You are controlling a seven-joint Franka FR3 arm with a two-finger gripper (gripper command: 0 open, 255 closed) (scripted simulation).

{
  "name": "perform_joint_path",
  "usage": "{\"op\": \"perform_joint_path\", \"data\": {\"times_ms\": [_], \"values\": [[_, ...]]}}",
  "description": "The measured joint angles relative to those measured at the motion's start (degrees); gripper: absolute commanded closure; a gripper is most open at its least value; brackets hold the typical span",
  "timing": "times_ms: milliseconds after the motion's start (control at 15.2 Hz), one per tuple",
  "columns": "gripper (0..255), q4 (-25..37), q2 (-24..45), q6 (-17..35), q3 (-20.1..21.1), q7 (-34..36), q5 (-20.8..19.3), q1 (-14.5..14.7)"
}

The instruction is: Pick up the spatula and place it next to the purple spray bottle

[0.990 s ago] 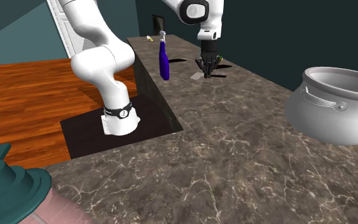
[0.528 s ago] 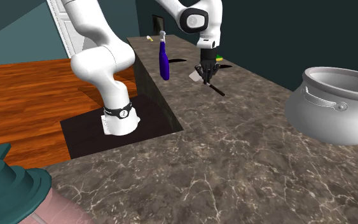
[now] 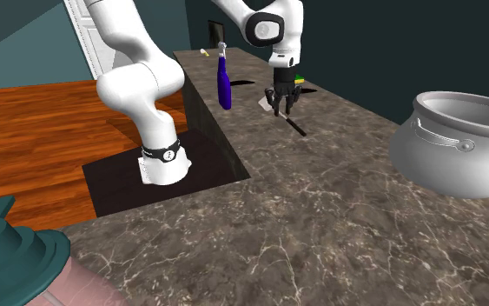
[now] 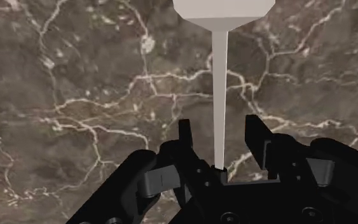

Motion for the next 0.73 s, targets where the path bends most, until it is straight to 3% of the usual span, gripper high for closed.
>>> {"op": "perform_joint_path", "data": {"times_ms": [330,726], "values": [[0,0.00,0.00,0.00,0.00,0.00,0.00,0.00],[0,3.54,-5.33,-8.31,-3.68,-2.17,2.09,2.12]]}}
